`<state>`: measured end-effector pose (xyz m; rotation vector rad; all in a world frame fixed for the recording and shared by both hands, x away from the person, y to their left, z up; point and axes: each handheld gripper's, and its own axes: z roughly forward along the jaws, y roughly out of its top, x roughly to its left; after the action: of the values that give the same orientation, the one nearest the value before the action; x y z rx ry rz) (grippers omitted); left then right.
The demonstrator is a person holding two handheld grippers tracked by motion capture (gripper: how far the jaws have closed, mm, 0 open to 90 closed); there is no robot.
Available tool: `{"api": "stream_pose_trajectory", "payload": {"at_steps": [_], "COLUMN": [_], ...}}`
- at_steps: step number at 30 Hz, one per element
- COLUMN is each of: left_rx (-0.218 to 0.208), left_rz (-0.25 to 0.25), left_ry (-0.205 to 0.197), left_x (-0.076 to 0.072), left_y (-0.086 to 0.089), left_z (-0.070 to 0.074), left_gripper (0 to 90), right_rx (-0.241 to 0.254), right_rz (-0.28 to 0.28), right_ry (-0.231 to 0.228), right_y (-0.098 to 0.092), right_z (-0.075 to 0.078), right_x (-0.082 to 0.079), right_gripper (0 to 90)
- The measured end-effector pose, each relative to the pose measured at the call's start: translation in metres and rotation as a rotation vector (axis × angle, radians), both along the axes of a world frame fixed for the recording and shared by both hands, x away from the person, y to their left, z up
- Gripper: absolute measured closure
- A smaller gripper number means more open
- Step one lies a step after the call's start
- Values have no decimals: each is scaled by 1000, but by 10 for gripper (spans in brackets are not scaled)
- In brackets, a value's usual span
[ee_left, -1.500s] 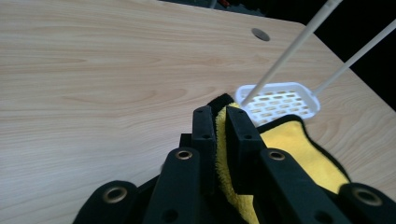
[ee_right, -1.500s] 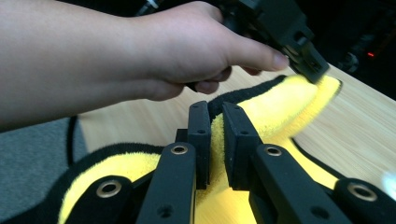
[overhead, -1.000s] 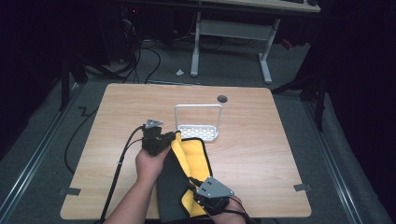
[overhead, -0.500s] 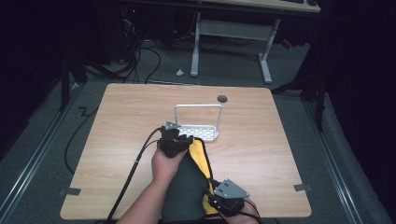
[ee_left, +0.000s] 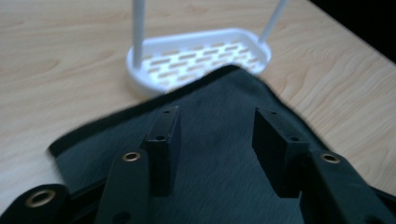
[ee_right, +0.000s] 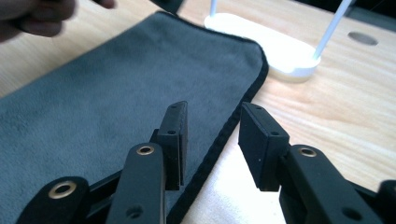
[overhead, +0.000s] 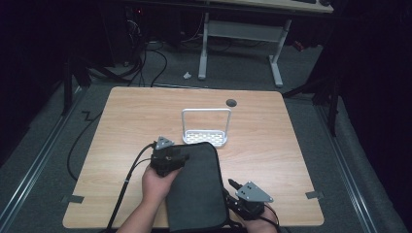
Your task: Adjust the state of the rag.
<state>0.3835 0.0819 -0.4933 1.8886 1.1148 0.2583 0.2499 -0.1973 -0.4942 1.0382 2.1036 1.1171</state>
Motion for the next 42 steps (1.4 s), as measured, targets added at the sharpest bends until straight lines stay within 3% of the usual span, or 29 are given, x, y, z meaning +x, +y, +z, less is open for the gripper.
{"api": "stream_pose_trajectory", "payload": {"at_steps": [6, 10, 12, 13, 14, 16, 18, 25, 26, 27, 28, 30, 36, 42], "left_rx": [1, 74, 81, 116, 116, 169, 190, 172, 169, 166, 163, 156, 126, 108], "left_rz": [-42, -65, -82, -111, -111, -126, -131, -161, -165, -167, -173, -177, -185, -204], "left_ry": [-10, -10, 8, 5, 5, -15, -19, -23, -19, -18, -16, -13, 2, 1], "left_x": [-31, -55, -61, -66, -66, -69, -69, -64, -64, -63, -63, -62, -59, -65], "left_y": [22, 26, 25, 24, 24, 21, 19, 22, 23, 23, 24, 25, 27, 22], "left_z": [-10, -20, -25, -28, -28, -30, -32, -35, -35, -35, -36, -36, -37, -38], "left_gripper": [612, 729, 772, 793, 809, 822, 841, 840, 840, 840, 838, 837, 827, 806], "right_rx": [-29, -26, -27, -27, -27, -24, -30, -79, -94, -94, -108, -133, -134, -121], "right_rz": [-13, -20, -13, -3, -3, 13, 16, 19, 16, 16, 18, 14, 22, 32], "right_ry": [41, 75, 84, 94, 94, 110, 123, 125, 146, 146, 176, 190, 210, 216], "right_y": [4, 4, 4, 6, 6, 7, 10, 24, 31, 31, 36, 40, 39, 26], "right_z": [-10, -14, -16, -18, -18, -18, -17, -19, -21, -21, -24, -27, -29, -29], "right_x": [6, 11, 13, 13, 13, 14, 19, 60, 75, 75, 89, 97, 98, 76], "right_gripper": [677, 712, 736, 736, 736, 736, 741, 766, 784, 784, 800, 803, 823, 822]}}
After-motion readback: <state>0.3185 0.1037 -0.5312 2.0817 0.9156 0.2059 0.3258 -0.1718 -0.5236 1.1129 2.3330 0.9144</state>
